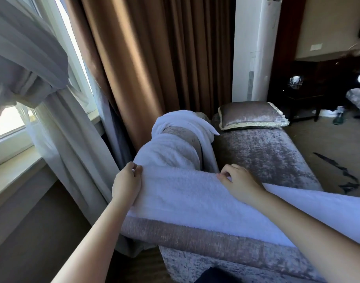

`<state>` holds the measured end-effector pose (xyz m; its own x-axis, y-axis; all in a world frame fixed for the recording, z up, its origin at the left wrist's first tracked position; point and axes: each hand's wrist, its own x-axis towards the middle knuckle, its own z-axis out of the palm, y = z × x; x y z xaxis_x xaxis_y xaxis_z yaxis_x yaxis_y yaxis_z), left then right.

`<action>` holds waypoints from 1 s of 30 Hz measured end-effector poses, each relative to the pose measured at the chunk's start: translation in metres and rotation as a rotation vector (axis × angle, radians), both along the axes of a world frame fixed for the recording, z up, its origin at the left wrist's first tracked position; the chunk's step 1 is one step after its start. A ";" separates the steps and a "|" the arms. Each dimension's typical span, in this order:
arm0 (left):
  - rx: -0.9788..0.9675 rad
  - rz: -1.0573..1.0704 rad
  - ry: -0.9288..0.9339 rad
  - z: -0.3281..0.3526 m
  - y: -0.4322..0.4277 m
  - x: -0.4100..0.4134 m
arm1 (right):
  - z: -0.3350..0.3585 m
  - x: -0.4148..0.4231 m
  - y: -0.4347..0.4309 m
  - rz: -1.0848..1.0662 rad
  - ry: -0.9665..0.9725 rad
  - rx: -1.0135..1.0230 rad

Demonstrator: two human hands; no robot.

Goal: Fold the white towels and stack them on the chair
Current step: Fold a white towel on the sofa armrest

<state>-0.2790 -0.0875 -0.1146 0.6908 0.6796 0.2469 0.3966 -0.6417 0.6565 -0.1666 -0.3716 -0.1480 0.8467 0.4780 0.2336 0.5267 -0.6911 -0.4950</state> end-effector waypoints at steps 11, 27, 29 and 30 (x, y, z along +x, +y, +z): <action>0.648 -0.436 -0.183 -0.023 -0.091 -0.007 | -0.004 -0.057 0.000 -0.052 -0.480 -0.052; 0.630 -0.518 0.225 -0.057 -0.125 -0.026 | -0.034 -0.085 -0.080 -0.130 -0.335 -0.283; 0.614 -0.536 0.222 -0.048 -0.139 -0.025 | -0.032 -0.084 -0.105 -0.098 -0.357 -0.255; 0.617 -0.568 0.200 -0.043 -0.151 -0.024 | -0.031 -0.081 -0.122 -0.115 -0.349 -0.252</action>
<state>-0.3032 -0.2385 -0.1579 0.9553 0.0021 0.2955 -0.0219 -0.9967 0.0776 -0.2479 -0.4933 -0.1792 0.7886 0.4643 0.4033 0.5453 -0.8311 -0.1095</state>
